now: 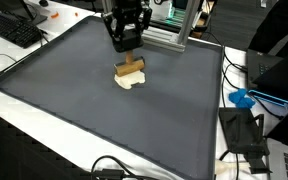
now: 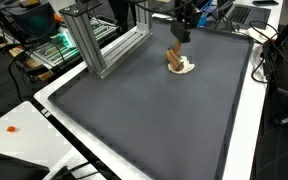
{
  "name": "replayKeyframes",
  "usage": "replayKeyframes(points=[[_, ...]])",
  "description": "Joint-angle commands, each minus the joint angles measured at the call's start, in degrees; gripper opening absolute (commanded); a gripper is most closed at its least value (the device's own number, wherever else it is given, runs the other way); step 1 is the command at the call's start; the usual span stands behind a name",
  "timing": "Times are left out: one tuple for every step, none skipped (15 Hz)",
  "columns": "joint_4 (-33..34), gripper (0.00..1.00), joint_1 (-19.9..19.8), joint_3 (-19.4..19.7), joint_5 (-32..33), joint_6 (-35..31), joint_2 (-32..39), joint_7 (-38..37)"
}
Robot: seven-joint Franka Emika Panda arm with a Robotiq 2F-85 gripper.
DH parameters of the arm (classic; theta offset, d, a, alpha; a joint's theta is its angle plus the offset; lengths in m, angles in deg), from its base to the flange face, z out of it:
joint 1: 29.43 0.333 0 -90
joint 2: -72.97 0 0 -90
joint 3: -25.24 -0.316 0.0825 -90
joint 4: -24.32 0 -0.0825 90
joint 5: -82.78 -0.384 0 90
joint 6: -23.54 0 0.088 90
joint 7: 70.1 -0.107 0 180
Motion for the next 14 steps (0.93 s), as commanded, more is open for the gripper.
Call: replayKeyframes(points=[[-1.17,0.34,0.07,-1.55,-3.05,-5.13,3.12,-1.43],[-1.09,0.34,0.08,-1.79,-3.35,-5.76,3.29,-1.55],[-0.95,0.34,0.08,-1.99,-3.66,-6.29,3.41,-1.63],[-0.93,0.34,0.10,-2.14,-3.85,-6.87,3.48,-1.73],[-0.91,0.34,0.10,-2.33,-4.19,-7.55,3.58,-1.79],[-0.92,0.34,0.08,-2.56,-4.64,-8.34,3.72,-1.82],[-1.00,0.34,0.10,-2.78,-4.89,-9.14,3.90,-1.85],[-1.11,0.34,0.11,-3.01,-5.10,-9.90,4.12,-1.73],[-1.24,0.34,0.09,-3.30,-5.41,-10.58,4.35,-1.60],[-1.37,0.34,0.07,-3.55,-5.58,-11.28,4.63,-1.47],[-1.42,0.34,0.02,-3.83,-5.84,-11.92,4.86,-1.36],[-1.47,0.34,0.03,-3.95,-5.72,-12.50,5.04,-1.46],[-1.44,0.34,-0.03,-4.08,-5.78,-12.91,5.16,-1.45],[-1.42,0.34,-0.07,-4.06,-5.63,-12.89,5.07,-1.47]])
